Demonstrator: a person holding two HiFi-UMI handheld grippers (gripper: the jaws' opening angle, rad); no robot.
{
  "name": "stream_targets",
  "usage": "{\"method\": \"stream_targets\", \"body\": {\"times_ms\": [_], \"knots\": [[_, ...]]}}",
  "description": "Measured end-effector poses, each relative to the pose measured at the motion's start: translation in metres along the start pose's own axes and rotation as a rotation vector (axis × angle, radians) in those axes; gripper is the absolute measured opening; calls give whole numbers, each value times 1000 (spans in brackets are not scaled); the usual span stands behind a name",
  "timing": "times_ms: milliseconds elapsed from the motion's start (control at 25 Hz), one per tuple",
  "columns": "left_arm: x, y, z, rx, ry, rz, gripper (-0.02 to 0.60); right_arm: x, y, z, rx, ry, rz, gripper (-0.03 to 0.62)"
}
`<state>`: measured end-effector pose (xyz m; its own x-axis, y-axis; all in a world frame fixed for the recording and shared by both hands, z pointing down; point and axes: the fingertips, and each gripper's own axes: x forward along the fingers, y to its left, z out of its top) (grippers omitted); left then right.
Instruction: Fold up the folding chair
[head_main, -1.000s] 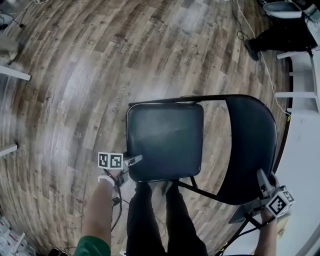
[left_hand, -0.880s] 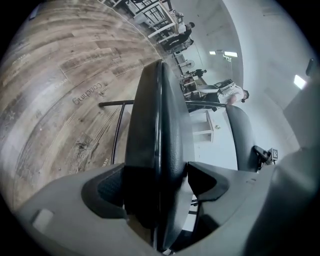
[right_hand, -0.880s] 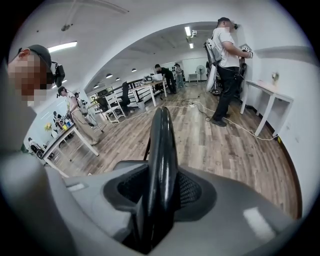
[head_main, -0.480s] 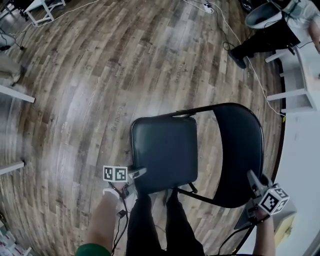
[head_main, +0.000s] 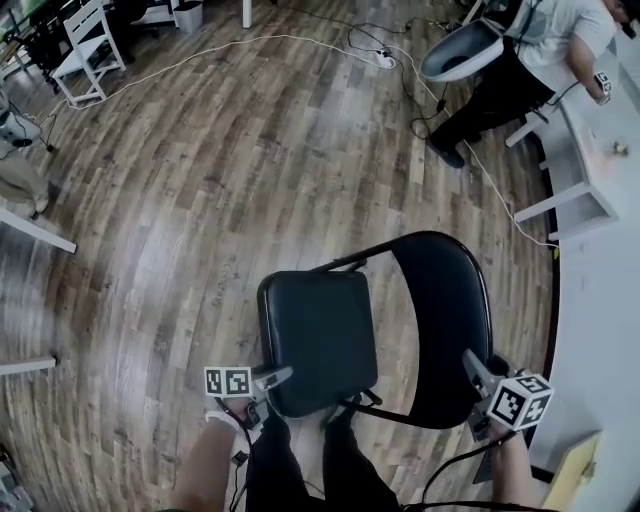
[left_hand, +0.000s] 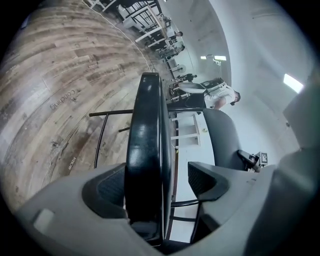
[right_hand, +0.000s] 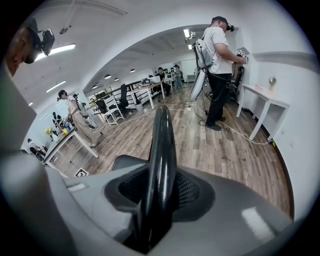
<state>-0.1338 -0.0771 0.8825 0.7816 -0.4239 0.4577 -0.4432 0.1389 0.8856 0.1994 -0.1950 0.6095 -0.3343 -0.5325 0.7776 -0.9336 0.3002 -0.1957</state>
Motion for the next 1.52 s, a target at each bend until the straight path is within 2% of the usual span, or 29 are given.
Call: {"method": "stream_targets", "body": {"times_ms": [160, 320, 640, 920, 1080, 1320, 1520], "knots": [[19, -44, -9, 1, -21, 24, 368, -18, -26, 6, 2, 5, 10, 137], [36, -76, -11, -24, -82, 60, 368, -29, -50, 11, 14, -2, 26, 137], [78, -159, -21, -11, -125, 43, 368, -53, -93, 22, 16, -1, 27, 135], [120, -215, -31, 6, -159, 86, 364, -70, -129, 29, 21, 3, 28, 135], [134, -234, -34, 21, -171, 123, 365, -76, -135, 32, 35, -2, 50, 132], [170, -278, -38, 19, -183, 113, 365, -88, -137, 44, 31, -14, 58, 129], [204, -307, -49, 13, -182, 150, 365, -99, -138, 46, 23, -12, 48, 126]]}}
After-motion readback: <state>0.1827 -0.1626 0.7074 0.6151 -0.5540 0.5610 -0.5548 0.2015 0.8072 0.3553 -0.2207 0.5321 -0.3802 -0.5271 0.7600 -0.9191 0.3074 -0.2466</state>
